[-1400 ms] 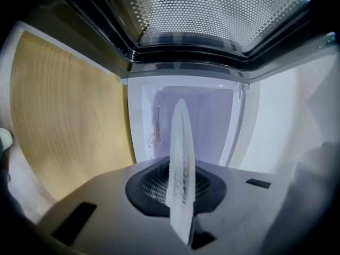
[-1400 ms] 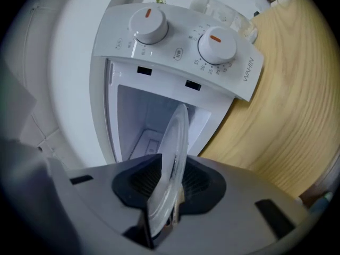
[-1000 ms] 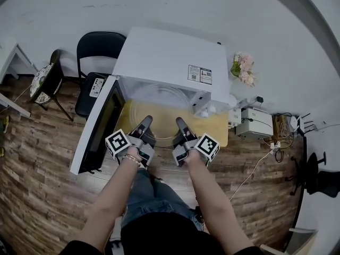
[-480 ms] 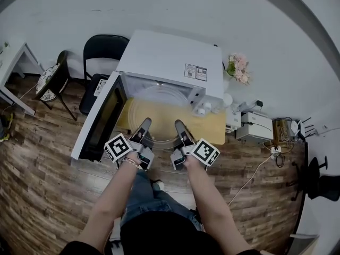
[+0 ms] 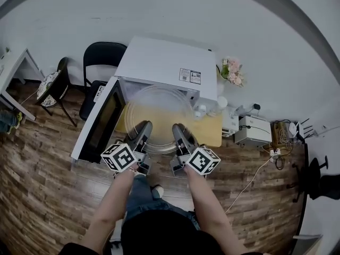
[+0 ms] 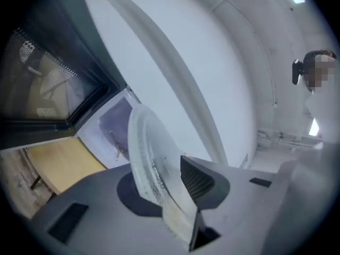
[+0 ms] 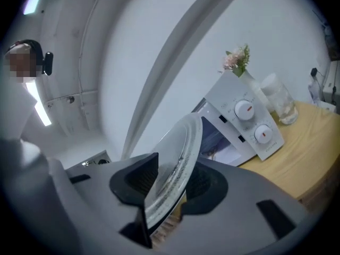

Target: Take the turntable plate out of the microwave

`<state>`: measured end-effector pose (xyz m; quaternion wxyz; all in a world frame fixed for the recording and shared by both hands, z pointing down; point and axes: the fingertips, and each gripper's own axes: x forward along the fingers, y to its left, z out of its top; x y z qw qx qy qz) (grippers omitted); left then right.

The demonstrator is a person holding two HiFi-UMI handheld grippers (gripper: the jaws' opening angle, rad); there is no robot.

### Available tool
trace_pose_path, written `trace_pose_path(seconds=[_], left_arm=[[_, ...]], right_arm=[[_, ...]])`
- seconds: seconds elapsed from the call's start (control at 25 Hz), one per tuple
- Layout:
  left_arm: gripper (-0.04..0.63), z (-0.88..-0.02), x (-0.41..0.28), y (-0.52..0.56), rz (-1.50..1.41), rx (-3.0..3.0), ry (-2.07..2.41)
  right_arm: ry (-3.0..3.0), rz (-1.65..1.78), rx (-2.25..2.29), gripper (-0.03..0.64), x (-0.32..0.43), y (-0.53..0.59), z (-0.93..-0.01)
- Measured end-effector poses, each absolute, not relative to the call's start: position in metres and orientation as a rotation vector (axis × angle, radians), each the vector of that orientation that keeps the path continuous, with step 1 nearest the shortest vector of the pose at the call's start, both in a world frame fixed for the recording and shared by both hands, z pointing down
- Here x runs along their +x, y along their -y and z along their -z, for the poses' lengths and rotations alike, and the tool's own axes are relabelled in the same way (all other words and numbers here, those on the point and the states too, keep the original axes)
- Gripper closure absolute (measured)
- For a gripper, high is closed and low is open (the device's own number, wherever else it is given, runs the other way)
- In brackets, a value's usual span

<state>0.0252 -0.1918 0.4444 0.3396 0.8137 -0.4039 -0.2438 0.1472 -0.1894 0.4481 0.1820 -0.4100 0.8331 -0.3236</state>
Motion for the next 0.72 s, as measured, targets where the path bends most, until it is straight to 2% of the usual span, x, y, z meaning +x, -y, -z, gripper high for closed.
trace_pose_path(seconds=[0.36, 0.72], left_arm=[[0.494, -0.386, 0.036, 0.196, 0.674, 2.332, 1.027], [0.44, -0.339, 0.043, 0.22, 0.669, 2.5, 0.977]], right_arm=[[-2.457, 0.579, -1.199, 0.433, 0.15, 0.191, -0.394], [-2.531, 0.294, -1.245, 0.408, 0.148, 0.215, -0.337]])
